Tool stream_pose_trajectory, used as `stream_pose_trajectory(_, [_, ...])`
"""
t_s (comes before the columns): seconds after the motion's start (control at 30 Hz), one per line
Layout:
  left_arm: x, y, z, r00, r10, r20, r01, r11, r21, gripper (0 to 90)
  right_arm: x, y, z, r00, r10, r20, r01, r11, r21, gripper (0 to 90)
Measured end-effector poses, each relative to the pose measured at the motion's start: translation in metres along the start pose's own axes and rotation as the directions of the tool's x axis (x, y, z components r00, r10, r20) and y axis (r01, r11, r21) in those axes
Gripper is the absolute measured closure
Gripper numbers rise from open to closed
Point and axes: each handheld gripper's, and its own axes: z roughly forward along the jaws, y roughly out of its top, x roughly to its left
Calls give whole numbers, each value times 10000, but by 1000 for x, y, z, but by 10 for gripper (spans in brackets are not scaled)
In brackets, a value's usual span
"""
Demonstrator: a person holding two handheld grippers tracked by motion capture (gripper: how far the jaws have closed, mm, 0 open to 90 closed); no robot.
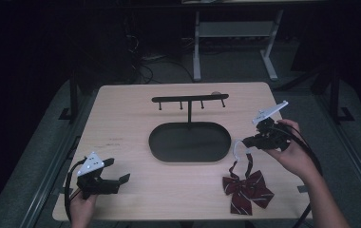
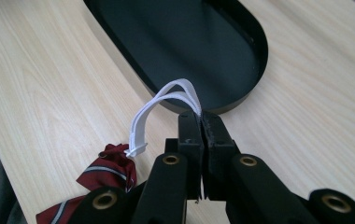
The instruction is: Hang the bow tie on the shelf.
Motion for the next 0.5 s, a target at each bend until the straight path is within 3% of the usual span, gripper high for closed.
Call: stream_pose_trajectory(0.5, [0,0,0,10000,23,9,-23,10000,-29,131,4,13,-16,9997,-228,105,230,9996,-168,876])
